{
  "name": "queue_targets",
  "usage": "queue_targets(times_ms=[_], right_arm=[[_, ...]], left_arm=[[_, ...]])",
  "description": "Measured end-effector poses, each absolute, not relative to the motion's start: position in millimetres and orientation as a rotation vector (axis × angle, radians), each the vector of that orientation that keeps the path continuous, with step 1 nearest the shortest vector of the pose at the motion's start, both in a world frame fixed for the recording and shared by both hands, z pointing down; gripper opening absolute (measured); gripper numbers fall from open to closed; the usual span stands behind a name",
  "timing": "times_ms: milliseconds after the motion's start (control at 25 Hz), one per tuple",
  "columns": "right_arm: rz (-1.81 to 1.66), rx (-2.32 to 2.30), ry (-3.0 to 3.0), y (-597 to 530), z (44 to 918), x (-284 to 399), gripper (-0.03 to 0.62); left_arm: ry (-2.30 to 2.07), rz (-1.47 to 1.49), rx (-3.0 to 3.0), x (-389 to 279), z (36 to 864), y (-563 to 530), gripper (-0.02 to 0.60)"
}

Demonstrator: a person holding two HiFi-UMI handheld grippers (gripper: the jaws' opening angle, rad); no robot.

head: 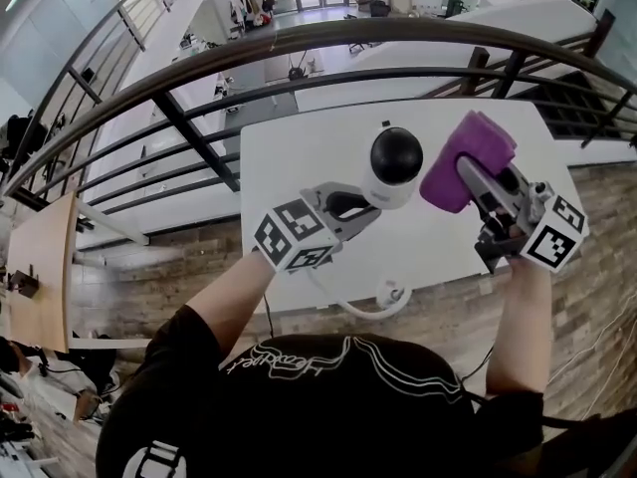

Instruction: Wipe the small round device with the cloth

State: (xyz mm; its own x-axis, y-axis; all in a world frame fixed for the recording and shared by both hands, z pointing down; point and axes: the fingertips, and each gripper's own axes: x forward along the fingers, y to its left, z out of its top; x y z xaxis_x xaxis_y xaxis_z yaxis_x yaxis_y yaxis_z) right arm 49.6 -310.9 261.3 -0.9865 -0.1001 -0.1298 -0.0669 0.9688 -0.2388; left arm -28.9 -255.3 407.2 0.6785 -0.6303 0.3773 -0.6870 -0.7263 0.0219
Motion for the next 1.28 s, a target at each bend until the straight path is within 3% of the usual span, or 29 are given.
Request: queue_targets(times_ms=[240,600,1280], right_arm=[[-0.317,0.086,2.957,-288,256,29,0.061],[-0.413,0.598,2.885,-339,218,49,0.061],[-0.571,1.336,2.664,-336,200,10,0.061]], left_arm=[[-1.152,0.521,2.723,-51,421,-222,0.052],[-1.345,0.573,2.671,-15,397,-260,0.052],[-1.319,0.630,2.644,-13,396,-269,0.051]])
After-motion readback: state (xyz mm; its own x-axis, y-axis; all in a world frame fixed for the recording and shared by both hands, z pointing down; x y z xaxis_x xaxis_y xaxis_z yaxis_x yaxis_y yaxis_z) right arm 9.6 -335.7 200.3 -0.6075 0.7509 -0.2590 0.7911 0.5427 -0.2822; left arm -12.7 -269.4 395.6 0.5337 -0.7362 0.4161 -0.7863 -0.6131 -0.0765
